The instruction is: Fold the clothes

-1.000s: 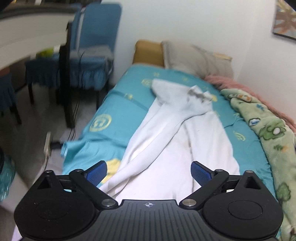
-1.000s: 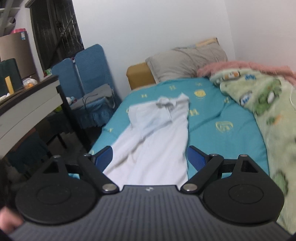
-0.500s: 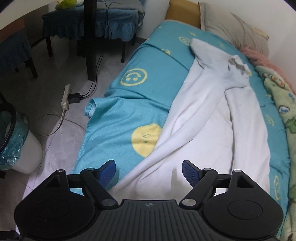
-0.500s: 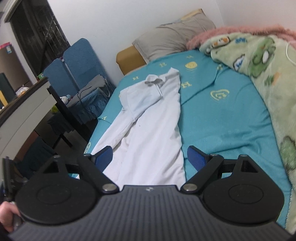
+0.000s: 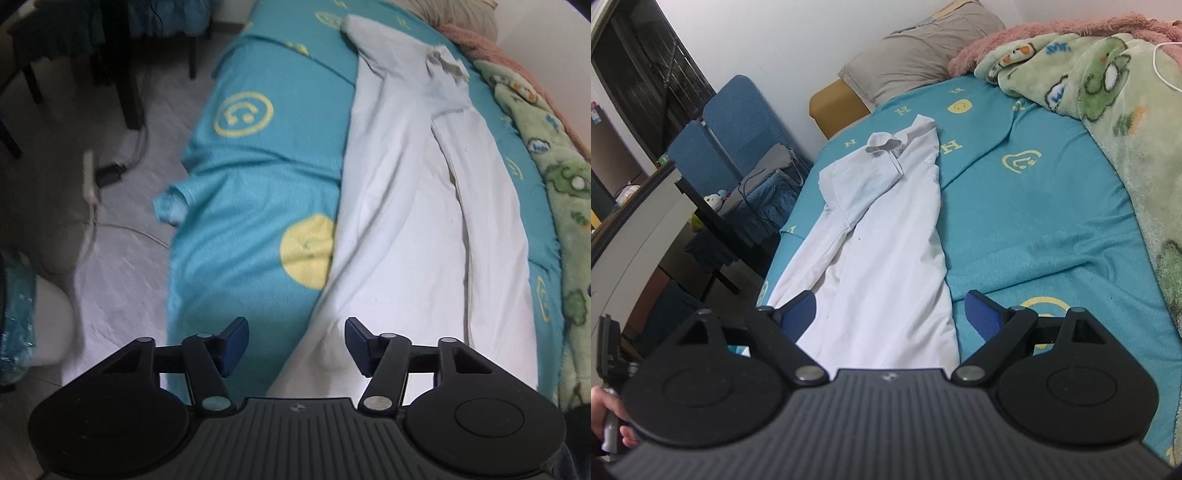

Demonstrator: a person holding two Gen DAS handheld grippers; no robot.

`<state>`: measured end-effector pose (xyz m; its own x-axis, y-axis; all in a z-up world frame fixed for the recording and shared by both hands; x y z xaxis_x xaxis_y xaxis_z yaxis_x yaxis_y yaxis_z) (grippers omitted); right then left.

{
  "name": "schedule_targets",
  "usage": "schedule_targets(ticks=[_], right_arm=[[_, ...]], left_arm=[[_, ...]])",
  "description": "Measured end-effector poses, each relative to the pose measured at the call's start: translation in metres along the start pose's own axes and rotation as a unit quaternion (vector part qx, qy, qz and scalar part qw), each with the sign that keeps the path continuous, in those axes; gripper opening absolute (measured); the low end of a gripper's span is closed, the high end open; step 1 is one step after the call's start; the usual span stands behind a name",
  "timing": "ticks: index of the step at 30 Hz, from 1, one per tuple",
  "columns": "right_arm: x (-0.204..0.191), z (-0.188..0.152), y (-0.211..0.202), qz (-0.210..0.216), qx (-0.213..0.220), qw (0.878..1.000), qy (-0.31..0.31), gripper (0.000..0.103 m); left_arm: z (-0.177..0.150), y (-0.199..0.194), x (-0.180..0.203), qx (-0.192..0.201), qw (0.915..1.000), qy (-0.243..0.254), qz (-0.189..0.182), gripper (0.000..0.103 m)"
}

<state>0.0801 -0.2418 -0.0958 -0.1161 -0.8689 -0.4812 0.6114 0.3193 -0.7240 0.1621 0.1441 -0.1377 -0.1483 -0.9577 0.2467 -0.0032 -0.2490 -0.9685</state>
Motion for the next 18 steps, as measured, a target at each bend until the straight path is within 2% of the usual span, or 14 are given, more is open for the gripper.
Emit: schedule_targets(ticks=[3,5,6,7,10,12,13,18], right_arm=[[0.001,0.000,0.005,-0.005,-0.008,1.000,0.003,0.089],[0.001,-0.002,0.008,-0.007,-0.013,1.000,0.005,0.089],[0.001,-0.002,0.009,-0.008,-0.016,1.000,0.006,0.089],[0.001,-0.002,0.010,-0.009,-0.018,1.000,0.006,0.089],[0.000,-0.004,0.012,-0.010,-0.022,1.000,0.005,0.089],[-0.001,-0.006,0.012,-0.007,-0.024,1.000,0.006,0.089],[-0.001,-0.006,0.012,-0.005,-0.026,1.000,0.007,0.089],[-0.002,-0.008,0.010,0.015,-0.032,0.999,0.020,0.089]], left_arm=[[-0.005,0.013,0.009,-0.024,0.9990,0.039,0.001,0.043],[-0.008,0.017,0.020,-0.029,0.9960,0.081,0.021,0.025],[-0.010,0.017,0.027,-0.029,0.9935,0.104,0.035,0.013],[-0.013,0.013,0.033,-0.023,0.9904,0.125,0.054,0.009],[-0.023,-0.004,0.054,0.003,0.9776,0.179,0.110,0.004],[-0.034,-0.018,0.074,0.022,0.9697,0.206,0.129,0.003],[-0.040,-0.025,0.085,0.031,0.9656,0.219,0.136,0.003],[-0.062,-0.048,0.136,0.067,0.9566,0.248,0.138,0.002]])
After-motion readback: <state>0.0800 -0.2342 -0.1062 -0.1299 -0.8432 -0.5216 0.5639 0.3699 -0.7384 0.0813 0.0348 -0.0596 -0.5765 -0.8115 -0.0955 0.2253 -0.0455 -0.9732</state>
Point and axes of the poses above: each gripper's, at about its wrist camera, not at the fingertips, and y roughly the way its jaws point, x to its right, z to its top, the point moved 6 cm from there along y, roughly the way its jaws point, and after that the axes turned 15 degrees about -x, right-handed, at the moved point
